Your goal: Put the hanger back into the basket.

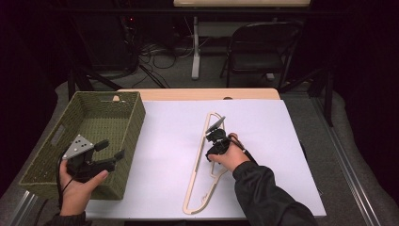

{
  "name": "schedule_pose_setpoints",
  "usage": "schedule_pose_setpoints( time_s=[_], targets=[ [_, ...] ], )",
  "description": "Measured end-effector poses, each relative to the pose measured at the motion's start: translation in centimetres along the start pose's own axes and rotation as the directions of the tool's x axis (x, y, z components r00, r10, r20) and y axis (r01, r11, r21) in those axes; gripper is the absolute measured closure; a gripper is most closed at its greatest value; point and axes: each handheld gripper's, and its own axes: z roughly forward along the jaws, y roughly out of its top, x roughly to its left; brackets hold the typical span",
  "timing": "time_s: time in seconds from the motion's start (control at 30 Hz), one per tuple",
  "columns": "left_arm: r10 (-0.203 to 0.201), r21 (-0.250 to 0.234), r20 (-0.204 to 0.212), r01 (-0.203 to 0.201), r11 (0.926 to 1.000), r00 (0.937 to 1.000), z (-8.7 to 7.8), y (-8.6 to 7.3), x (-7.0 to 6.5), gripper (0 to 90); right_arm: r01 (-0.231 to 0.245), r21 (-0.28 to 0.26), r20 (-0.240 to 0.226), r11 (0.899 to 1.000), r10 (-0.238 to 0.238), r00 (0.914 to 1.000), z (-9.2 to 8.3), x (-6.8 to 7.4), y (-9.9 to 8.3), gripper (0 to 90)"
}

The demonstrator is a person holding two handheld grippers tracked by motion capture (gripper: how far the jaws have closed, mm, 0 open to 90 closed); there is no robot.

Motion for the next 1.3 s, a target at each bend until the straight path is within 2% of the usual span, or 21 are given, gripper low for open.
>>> schedule_pose_setpoints(
  time_s=[0.03, 0.07, 0.13, 0.2, 0.23, 0.33, 0.37, 0.4, 0.53, 0.57, 0.63, 0.77, 0.8, 0.9, 1.03, 1.13, 1.3],
  targets=[
    [0.0, 0.0, 0.0, 0.0, 1.0, 1.0, 0.0, 0.0, 0.0, 27.0, -0.003, 0.03, -0.007, 1.0, 0.003, 1.0, -0.1, 0.0, 0.1, 45.9],
    [0.0, 0.0, 0.0, 0.0, 1.0, 1.0, 0.0, 0.0, 0.0, 27.0, -0.012, 0.023, -0.002, 1.0, 0.012, 0.9999, 0.1, 0.0, 0.1, 45.9],
    [0.0, 0.0, 0.0, 0.0, 1.0, 1.0, 0.0, 0.0, 0.0, 27.0, -0.007, 0.055, -0.006, 0.998, 0.007, 1.0, 0.1, -0.1, 0.3, 46.0],
    [0.0, 0.0, 0.0, 0.0, 1.0, 1.0, 0.0, 0.0, 0.0, 27.0, -0.014, 0.042, -0.001, 0.999, 0.014, 0.9999, 0.3, -0.1, 0.4, 46.1],
    [0.0, 0.0, 0.0, 0.0, 1.0, 1.0, 0.0, 0.0, 0.0, 27.0, -0.01, 0.063, -0.013, 0.998, 0.011, 0.9999, 0.2, -0.2, 0.5, 46.4],
    [0.0, 0.0, 0.0, 0.0, 1.0, 1.0, 0.0, 0.0, 0.0, 27.0, -0.022, 0.064, -0.018, 0.998, 0.024, 0.9996, 0.5, 0.0, 0.6, 46.5],
    [0.0, 0.0, 0.0, 0.0, 1.0, 1.0, 0.0, 0.0, 0.0, 27.0, -0.007, 0.056, -0.011, 0.998, 0.008, 0.9999, 0.7, 0.0, 0.7, 46.4],
    [0.0, 0.0, 0.0, 0.0, 1.0, 1.0, 0.0, 0.0, 0.1, 27.0, -0.006, 0.081, -0.021, 0.997, 0.008, 0.9998, 0.5, 0.0, 0.9, 46.4],
    [-0.002, -0.003, -0.001, 0.002, 1.0, 1.0, 0.0, 0.0, 0.1, 27.0, 0.002, 0.09, -0.017, 0.996, -0.001, 0.9999, 0.7, 0.3, 1.0, 46.5],
    [-0.004, -0.004, -0.002, 0.004, 1.0, 1.0, 0.0, 0.0, 0.1, 27.0, 0.002, 0.08, -0.003, 0.997, -0.002, 1.0, 0.8, 0.4, 1.0, 46.6],
    [-0.001, -0.003, -0.002, 0.001, 1.0, 1.0, 0.0, 0.0, 0.1, 27.1, -0.005, 0.082, -0.015, 0.997, 0.007, 0.9999, 0.8, 0.3, 1.1, 47.0],
    [-0.001, -0.003, -0.001, 0.001, 1.0, 1.0, 0.0, 0.0, 0.0, 27.2, -0.007, 0.089, -0.007, 0.996, 0.008, 0.9999, 0.8, 0.4, 1.1, 47.9],
    [-0.001, -0.002, -0.001, 0.001, 1.0, 1.0, 0.0, 0.0, 0.0, 27.2, -0.045, 0.041, -0.011, 0.998, 0.046, 0.9989, 1.2, 0.7, 0.9, 48.0],
    [0.001, -0.001, 0.0, -0.001, 1.0, 1.0, 0.0, 0.0, 0.0, 27.2, 0.016, 0.107, 0.011, 0.994, -0.018, 0.9998, 0.8, 0.4, 1.3, 50.6],
    [0.0, -0.003, 0.0, 0.0, 1.0, 1.0, 0.0, 0.0, 0.0, 27.2, -0.006, 0.072, 0.022, 0.997, 0.004, 0.9998, 1.0, 0.6, 1.2, 55.0],
    [0.0, -0.002, 0.0, 0.0, 1.0, 1.0, 0.0, 0.0, 0.0, 27.2, 0.026, 0.098, 0.049, 0.995, -0.031, 0.9983, 0.9, 0.5, 1.3, 58.4],
    [0.001, -0.001, 0.0, -0.001, 1.0, 1.0, 0.0, 0.0, 0.0, 27.2, 0.016, 0.112, 0.046, 0.994, -0.021, 0.9987, 0.8, 0.5, 1.4, 59.2]
  ],
)
